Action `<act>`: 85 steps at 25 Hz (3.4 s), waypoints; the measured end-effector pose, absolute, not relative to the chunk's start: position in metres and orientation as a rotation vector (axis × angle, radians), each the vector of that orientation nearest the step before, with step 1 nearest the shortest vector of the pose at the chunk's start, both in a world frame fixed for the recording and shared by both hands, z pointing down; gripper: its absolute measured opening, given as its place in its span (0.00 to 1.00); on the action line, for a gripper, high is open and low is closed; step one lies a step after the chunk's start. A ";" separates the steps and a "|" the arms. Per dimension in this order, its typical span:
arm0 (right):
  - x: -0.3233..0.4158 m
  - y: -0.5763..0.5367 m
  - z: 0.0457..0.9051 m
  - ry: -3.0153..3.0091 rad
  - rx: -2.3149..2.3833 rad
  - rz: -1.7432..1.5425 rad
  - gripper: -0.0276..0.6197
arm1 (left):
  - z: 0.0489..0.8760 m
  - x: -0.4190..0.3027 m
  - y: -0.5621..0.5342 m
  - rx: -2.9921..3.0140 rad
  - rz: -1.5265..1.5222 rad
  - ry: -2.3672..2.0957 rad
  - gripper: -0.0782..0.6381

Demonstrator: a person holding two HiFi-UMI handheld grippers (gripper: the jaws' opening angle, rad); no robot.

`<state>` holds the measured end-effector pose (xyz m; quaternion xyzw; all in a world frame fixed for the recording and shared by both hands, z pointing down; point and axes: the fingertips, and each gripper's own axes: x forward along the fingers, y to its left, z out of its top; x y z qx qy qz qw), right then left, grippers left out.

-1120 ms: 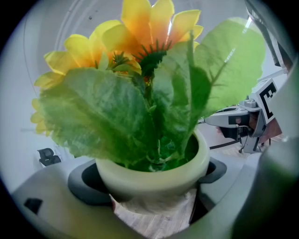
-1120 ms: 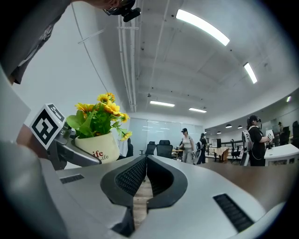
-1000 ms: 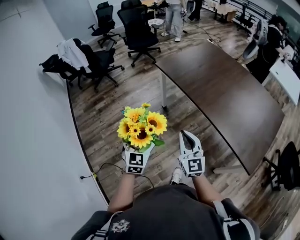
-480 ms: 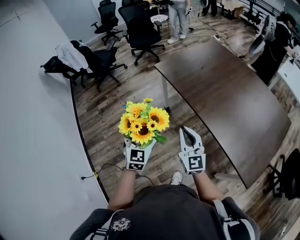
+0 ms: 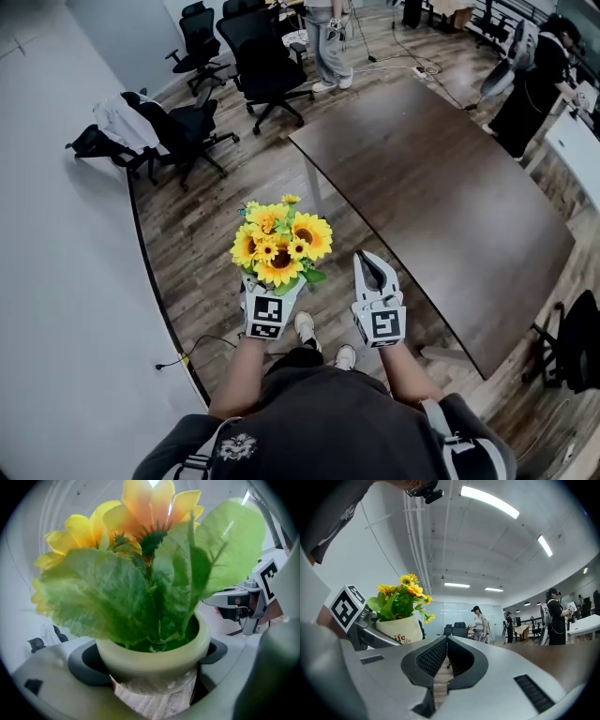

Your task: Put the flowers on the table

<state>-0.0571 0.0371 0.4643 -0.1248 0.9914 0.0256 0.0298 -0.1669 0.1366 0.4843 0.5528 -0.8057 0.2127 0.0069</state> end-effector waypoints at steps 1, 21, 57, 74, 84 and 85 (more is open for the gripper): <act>-0.059 0.033 0.465 3.059 -0.386 0.086 0.08 | 0.486 -0.169 0.130 1.741 0.668 -2.510 0.87; -0.169 -0.044 0.467 3.069 -0.685 0.160 0.08 | 0.511 -0.284 0.012 2.055 0.623 -2.302 0.87; -0.131 -0.162 0.473 2.953 -1.177 0.163 0.08 | 0.528 -0.257 -0.145 2.428 0.597 -1.977 0.87; -0.048 -0.295 0.498 2.939 -1.287 0.104 0.08 | 0.569 -0.180 -0.280 2.455 0.680 -1.834 0.87; -0.014 -0.333 0.526 3.010 -1.284 0.106 0.08 | 0.612 -0.157 -0.317 2.414 0.733 -1.763 0.87; -0.014 -0.335 0.531 3.020 -1.293 0.100 0.08 | 0.617 -0.158 -0.320 2.410 0.736 -1.757 0.87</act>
